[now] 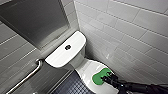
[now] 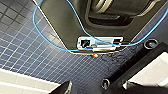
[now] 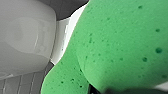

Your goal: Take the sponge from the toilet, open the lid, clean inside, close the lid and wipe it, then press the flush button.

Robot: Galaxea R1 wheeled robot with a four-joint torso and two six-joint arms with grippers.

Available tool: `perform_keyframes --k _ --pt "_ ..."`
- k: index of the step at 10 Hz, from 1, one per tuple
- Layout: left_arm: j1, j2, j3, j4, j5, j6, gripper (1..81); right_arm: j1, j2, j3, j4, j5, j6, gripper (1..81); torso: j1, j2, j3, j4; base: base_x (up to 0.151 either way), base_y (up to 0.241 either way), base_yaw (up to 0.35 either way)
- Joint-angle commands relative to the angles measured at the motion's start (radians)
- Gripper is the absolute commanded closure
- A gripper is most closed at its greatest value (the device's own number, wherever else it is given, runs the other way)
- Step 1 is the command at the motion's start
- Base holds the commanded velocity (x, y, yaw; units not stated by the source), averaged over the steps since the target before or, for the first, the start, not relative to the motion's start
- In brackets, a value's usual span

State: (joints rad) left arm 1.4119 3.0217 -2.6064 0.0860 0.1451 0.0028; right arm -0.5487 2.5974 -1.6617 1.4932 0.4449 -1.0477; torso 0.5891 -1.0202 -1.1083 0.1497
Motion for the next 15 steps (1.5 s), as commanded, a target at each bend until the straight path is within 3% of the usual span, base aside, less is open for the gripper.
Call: perform_keyframes --k 1,4,9,12,14,15 --pt "0.039 -0.012 0.000 -0.008 0.100 0.003 1.0 0.161 0.312 -0.406 0.035 -0.194 -0.023 81.1 0.000 0.000 0.000 0.000 0.000 0.000 0.000" --pt "0.039 -0.013 0.000 -0.008 0.100 0.003 1.0 0.190 0.440 -0.588 0.033 -0.296 -0.023 81.1 0.000 0.000 0.000 0.000 0.000 0.000 0.000" --pt "0.039 -0.013 0.000 -0.008 0.100 0.002 1.0 0.161 0.554 -0.633 0.016 -0.311 -0.051 81.1 0.000 0.000 0.000 0.000 0.000 0.000 0.000" --pt "0.042 -0.013 0.000 -0.008 0.100 0.002 1.0 0.065 0.563 -0.705 0.006 -0.315 -0.064 81.1 0.000 0.000 0.000 0.000 0.000 0.000 0.000" --pt "0.042 -0.015 0.000 -0.008 0.102 0.002 1.0 0.000 0.534 -0.772 -0.004 -0.388 -0.063 81.1 0.000 0.000 0.000 0.000 0.000 0.000 0.000" --pt "0.042 -0.015 0.000 -0.008 0.100 0.002 1.0 -0.014 0.485 -0.745 -0.004 -0.429 -0.060 81.1 0.000 0.000 0.000 0.000 0.000 0.000 0.000"
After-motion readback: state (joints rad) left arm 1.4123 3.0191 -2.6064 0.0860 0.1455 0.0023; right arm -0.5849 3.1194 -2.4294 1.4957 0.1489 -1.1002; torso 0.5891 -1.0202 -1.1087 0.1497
